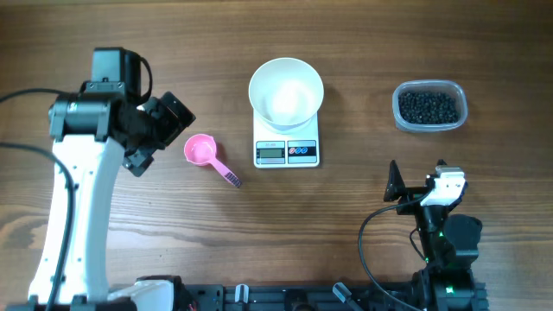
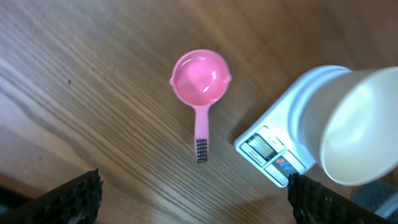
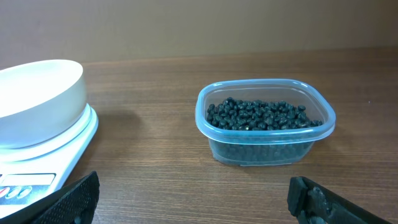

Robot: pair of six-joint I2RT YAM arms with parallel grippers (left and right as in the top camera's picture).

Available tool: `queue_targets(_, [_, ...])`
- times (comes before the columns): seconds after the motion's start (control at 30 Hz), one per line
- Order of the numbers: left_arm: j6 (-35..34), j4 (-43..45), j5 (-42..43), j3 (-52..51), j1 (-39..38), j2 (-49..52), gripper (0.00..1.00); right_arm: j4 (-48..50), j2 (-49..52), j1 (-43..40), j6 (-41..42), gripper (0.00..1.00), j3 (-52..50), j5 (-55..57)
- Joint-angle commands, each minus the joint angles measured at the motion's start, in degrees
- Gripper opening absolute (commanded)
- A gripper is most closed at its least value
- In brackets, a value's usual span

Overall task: Scoop item into bowl and weigh 150g on scale
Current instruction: 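Raise the left arm and move the left gripper over the pink scoop, then lower the left gripper and close it on the pink scoop's rim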

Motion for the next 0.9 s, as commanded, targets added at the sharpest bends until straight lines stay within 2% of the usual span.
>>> queue_targets(0.0, [-6.19,-0.37,-1.18,-0.66,-0.22,3.15,1.00,0.15,0.24,-0.09,0.26,1.00,-0.04,-0.90])
queue_targets(0.2, [-9.18,5.29,-1.36,-9.25,-0.20,3.48,1.00,0.15,0.24,-0.09,0.26,1.00,-0.04,-0.90])
queue_targets(0.43, [-10.97,13.07,-1.36,-18.25,-0.20,3.50,0.92,0.15,0.24,-0.07,0.28,1.00,-0.04,-0.90])
queue_targets(0.53, [-13.90,14.99,-1.36,-21.40,-0.22,3.50,0.91,0.15,0.24,-0.09,0.26,1.00,-0.02,-0.90])
queue_targets(0.87, [-18.25,25.09,-1.36,-29.46,-0.22,3.54,0.94,0.15,0.24,-0.09,0.26,1.00,-0.04,-0.90])
